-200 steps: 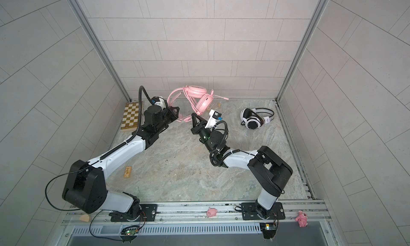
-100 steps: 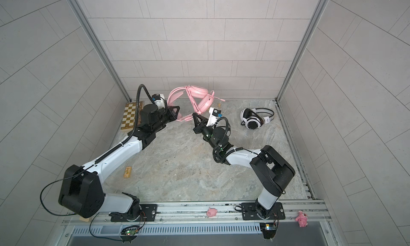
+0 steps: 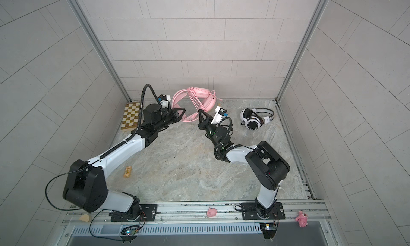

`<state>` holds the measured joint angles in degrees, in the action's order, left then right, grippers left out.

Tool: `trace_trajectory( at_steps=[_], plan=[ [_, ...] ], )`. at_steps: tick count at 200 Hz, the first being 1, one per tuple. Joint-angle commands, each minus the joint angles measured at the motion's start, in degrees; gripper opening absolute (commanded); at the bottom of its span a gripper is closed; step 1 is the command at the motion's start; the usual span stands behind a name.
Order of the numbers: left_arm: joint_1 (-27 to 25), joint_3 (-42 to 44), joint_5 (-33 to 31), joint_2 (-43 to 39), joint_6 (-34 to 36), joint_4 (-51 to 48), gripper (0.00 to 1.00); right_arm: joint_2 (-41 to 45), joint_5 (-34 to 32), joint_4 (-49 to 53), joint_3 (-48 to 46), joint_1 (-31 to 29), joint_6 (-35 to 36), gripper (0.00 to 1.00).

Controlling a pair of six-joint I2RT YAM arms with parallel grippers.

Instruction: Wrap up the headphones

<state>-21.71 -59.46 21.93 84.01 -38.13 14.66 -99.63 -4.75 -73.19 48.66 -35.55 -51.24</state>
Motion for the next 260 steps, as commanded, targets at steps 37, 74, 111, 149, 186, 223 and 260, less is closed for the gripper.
trace_trajectory(
  at_steps=[37,74,111,149,186,223,260],
  plan=[
    [1.57,0.31,8.95,0.98,1.19,-1.89,0.00,2.24,-5.00,-4.43,4.26,3.51,2.49,0.00],
    [2.73,0.30,9.77,0.85,0.07,-1.01,0.00,2.42,-3.91,-1.96,-0.23,3.53,8.71,0.00],
    [3.30,0.16,9.97,1.11,-0.45,-0.97,0.00,2.32,0.27,1.42,-2.04,3.06,12.39,0.00],
    [3.56,-0.16,10.27,1.94,-0.79,-1.24,0.00,3.63,5.50,3.46,-4.77,2.65,14.92,0.00],
    [3.76,-0.59,10.47,2.32,-0.80,-1.79,0.01,6.82,8.87,12.41,-6.58,1.22,20.83,0.00],
    [3.79,-1.87,10.22,2.96,1.02,-4.80,0.15,8.30,7.74,16.92,-8.34,1.15,23.64,0.00],
    [3.76,-2.95,11.04,4.71,1.22,-5.98,0.24,9.06,6.94,21.43,-7.64,0.28,27.07,0.00]
  ],
)
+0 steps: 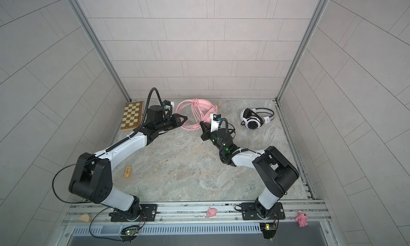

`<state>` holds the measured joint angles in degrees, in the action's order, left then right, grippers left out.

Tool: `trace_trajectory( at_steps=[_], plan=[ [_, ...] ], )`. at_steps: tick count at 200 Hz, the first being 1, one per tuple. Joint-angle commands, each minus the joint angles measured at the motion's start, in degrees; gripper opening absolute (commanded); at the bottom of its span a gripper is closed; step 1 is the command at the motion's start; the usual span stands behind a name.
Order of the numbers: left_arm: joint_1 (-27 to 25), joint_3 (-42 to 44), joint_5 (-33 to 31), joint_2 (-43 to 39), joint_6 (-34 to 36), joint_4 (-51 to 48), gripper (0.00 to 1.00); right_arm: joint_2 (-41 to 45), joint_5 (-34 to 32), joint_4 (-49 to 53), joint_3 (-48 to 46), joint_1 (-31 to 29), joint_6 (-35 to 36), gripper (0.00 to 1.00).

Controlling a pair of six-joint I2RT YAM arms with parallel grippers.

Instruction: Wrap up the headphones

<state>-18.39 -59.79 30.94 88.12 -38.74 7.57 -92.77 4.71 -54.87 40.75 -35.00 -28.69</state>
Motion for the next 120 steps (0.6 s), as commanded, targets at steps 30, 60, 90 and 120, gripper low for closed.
trace_trajectory(
  at_steps=[30,60,90,120],
  plan=[
    [0.46,-2.70,2.02,0.77,2.17,0.90,0.24,1.26,-0.05,5.90,2.24,-0.96,4.83,0.00],
    [0.33,-2.91,2.41,1.38,2.18,0.93,0.24,-1.78,4.41,7.81,5.67,-1.25,1.39,0.00],
    [0.52,-3.13,2.44,1.96,2.61,0.44,0.20,-5.20,5.77,4.94,5.72,-1.53,-1.97,0.03],
    [1.10,-3.57,2.54,2.15,3.42,-0.16,0.08,-5.01,4.69,6.31,4.69,-1.53,-3.70,0.11]
  ],
)
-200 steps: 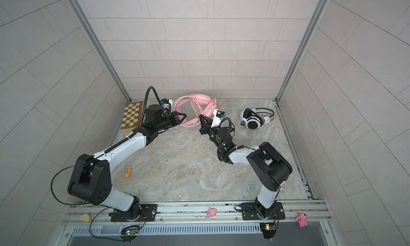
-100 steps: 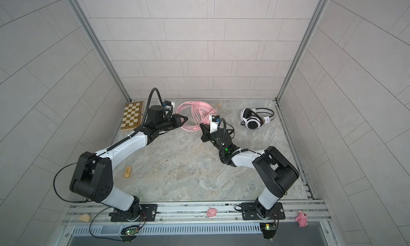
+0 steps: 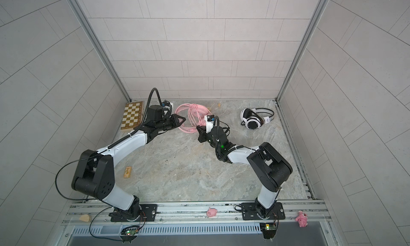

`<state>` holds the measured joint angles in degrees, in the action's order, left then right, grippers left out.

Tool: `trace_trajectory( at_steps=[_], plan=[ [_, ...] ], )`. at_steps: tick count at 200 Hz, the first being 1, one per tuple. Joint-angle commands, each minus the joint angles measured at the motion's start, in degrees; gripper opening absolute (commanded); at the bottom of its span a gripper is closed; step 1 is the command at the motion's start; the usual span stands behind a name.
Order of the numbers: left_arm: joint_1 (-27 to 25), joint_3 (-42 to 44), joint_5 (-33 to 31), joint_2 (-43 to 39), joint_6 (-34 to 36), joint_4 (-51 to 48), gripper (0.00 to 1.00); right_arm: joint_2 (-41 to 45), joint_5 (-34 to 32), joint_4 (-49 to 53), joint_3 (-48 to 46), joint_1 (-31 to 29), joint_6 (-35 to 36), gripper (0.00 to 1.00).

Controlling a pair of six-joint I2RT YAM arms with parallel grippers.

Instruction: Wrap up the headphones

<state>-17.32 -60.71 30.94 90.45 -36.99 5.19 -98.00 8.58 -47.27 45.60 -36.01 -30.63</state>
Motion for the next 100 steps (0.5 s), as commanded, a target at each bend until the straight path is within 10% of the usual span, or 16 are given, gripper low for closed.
trace_trajectory(
  at_steps=[1,39,100],
  plan=[
    [0.11,-2.66,2.54,-0.23,1.67,2.21,0.07,0.19,0.82,-1.18,-0.16,-0.49,-1.78,0.11],
    [1.66,-2.38,2.22,-1.38,1.66,2.46,0.02,3.06,-5.63,5.32,-1.75,-0.96,-1.46,0.09],
    [2.58,-2.35,2.81,-0.91,1.84,2.89,0.00,4.45,-2.64,9.18,-1.23,-0.90,-1.05,0.38]
  ],
)
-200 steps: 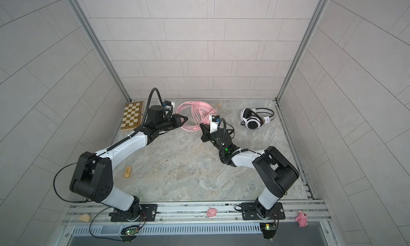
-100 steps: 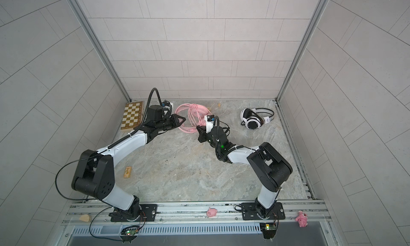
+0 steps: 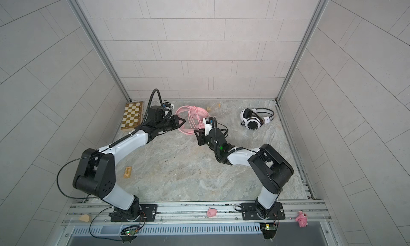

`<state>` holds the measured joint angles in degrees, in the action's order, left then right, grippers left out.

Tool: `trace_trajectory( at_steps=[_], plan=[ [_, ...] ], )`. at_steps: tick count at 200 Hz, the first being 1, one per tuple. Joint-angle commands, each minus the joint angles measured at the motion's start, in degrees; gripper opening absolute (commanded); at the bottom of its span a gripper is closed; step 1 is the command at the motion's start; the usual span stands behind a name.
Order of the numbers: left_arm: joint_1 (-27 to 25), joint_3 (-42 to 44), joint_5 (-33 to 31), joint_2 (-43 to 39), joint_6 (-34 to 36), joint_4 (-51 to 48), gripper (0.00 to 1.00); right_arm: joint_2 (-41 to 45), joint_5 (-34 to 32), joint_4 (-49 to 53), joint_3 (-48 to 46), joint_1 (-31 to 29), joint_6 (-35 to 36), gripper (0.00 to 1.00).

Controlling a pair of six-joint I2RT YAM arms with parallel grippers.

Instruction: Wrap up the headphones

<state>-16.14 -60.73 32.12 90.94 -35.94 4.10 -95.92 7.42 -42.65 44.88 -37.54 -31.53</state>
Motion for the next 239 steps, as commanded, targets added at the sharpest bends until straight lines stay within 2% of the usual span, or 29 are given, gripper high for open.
trace_trajectory(
  at_steps=[1,25,57,104,180,239],
  plan=[
    [1.43,-2.31,1.68,-1.38,0.74,4.03,0.00,2.48,-1.42,4.71,-0.46,0.58,-0.13,0.39],
    [2.50,-2.31,2.09,-1.29,0.35,4.65,0.00,3.78,-0.45,7.54,-0.04,0.56,-0.67,0.48],
    [4.36,-2.02,2.31,-1.07,0.09,5.29,0.00,5.71,0.67,8.42,-1.65,0.57,-3.11,0.54],
    [7.48,-1.16,2.85,0.65,-1.13,7.78,0.00,7.53,4.31,5.48,-5.97,0.60,-6.15,0.54],
    [14.39,-0.89,0.96,8.80,-3.64,10.45,0.00,18.61,2.56,10.18,-17.27,2.82,-2.04,0.54],
    [14.76,-5.10,-2.47,15.76,-2.90,-0.31,0.20,30.61,2.16,16.86,-23.32,10.47,-0.82,0.54]
  ],
)
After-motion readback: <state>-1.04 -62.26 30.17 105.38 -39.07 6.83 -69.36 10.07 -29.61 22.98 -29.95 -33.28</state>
